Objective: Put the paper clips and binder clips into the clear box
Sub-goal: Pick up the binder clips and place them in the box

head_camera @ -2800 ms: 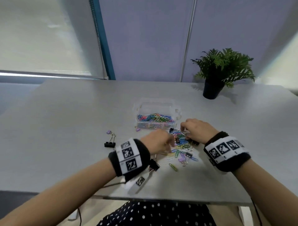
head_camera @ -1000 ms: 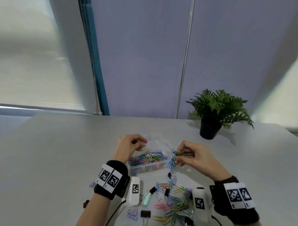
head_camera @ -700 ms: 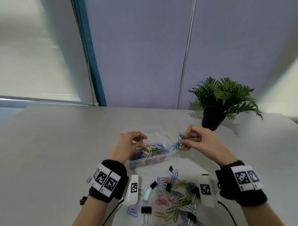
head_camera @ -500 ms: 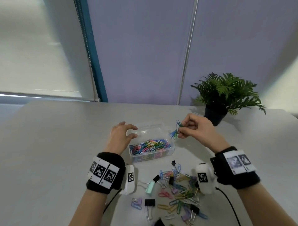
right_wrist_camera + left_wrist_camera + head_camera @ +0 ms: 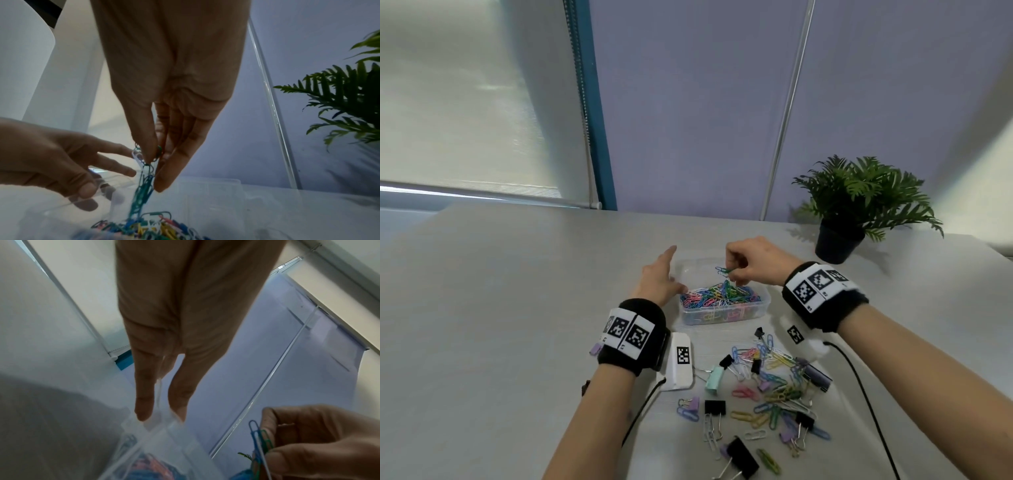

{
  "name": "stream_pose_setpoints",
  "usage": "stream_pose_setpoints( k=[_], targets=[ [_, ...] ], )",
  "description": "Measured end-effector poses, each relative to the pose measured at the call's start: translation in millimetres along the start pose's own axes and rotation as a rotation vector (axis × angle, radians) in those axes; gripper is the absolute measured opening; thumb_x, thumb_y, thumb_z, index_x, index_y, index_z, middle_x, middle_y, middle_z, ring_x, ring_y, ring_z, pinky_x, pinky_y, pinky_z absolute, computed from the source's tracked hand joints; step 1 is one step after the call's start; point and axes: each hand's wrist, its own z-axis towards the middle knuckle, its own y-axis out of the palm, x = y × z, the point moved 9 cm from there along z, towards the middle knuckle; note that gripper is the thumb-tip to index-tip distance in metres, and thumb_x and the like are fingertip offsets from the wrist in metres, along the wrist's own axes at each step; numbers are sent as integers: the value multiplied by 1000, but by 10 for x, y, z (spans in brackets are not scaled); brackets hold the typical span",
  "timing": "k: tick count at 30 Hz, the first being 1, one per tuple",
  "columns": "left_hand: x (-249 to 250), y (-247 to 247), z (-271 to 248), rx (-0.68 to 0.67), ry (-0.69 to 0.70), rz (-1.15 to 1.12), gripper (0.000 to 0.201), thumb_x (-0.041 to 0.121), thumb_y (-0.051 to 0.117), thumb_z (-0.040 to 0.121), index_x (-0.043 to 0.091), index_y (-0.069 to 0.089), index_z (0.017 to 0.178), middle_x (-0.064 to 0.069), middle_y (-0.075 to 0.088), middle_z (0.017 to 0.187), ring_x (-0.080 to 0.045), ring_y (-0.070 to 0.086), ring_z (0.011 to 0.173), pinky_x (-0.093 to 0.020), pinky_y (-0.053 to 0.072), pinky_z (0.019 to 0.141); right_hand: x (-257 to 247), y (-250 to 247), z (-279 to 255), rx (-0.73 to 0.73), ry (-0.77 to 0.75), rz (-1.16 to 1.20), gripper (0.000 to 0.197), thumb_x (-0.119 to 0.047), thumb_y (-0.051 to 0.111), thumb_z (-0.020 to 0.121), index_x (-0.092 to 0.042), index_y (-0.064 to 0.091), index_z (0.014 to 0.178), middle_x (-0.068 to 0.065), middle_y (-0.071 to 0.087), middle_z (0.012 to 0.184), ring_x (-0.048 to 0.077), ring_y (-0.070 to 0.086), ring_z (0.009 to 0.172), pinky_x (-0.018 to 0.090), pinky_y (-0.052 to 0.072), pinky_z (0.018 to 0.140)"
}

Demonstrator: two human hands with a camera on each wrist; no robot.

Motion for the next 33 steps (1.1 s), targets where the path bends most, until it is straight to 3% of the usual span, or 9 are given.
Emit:
stream_pose_setpoints(
  k=[5,10,14,18,20,22,24,27,33],
  targets=[
    [83,-23,5,3,59,39,79,7,67,81,17,23,147,-17,44,143,-31,49,125,-36,36,106,1,129,36,-46,11,-184,11,-3,62,81,-12,55,81,3,57,81,15,53,75,22,43,64],
    [592,-137,-305,93,344,172,52,12,60,88,13,43,137,-7,46,143,-22,45,129,-29,34,106,28,196,-73,-116,19,-243,7,-6,59,84,-13,57,85,6,62,84,20,56,76,28,47,73],
    [889,241,-617,-165,517,324,24,15,59,87,12,64,111,-6,67,114,-19,62,103,-30,46,93,-86,95,-395,-131,-81,-349,10,-8,56,83,-17,54,84,2,58,79,17,48,75,29,39,71],
    [929,817,-992,-471,609,504,16,13,59,87,11,66,101,-6,71,101,-20,64,93,-26,45,81,-66,308,-912,-304,-101,-375,12,-12,59,83,-20,51,78,-4,53,71,16,47,73,26,38,63],
    [854,1043,-1110,-545,582,581,19,18,65,83,12,66,101,-7,69,101,-23,62,94,-31,46,82,23,482,-1128,-383,-77,-375,15,-16,62,81,-22,49,77,-6,52,71,16,47,75,23,36,60],
    [746,1194,-1164,-571,490,643,33,29,73,76,12,63,103,-9,63,105,-25,58,96,-34,47,83,111,612,-1269,-413,-52,-390,18,-21,66,79,-16,54,92,3,58,90,18,49,83,29,39,69],
    [684,1261,-1191,-545,425,701,52,36,78,68,11,56,108,-10,56,109,-27,54,98,-38,48,86,162,697,-1346,-412,-45,-418,35,-24,68,79,-13,52,108,7,56,107,22,52,97,31,39,75],
    [646,1303,-1228,-496,358,728,69,35,83,60,9,49,114,-7,48,111,-25,50,97,-34,43,82,141,733,-1367,-362,-84,-441,43,-22,68,79,-12,48,115,7,54,113,24,52,103,29,34,73],
    [632,1241,-1114,-471,270,691,51,17,83,63,4,57,105,-15,62,107,-30,59,97,-30,43,73,150,691,-1272,-251,-89,-420,25,-9,64,77,-22,44,83,9,61,97,28,56,93,35,38,68]
  ],
)
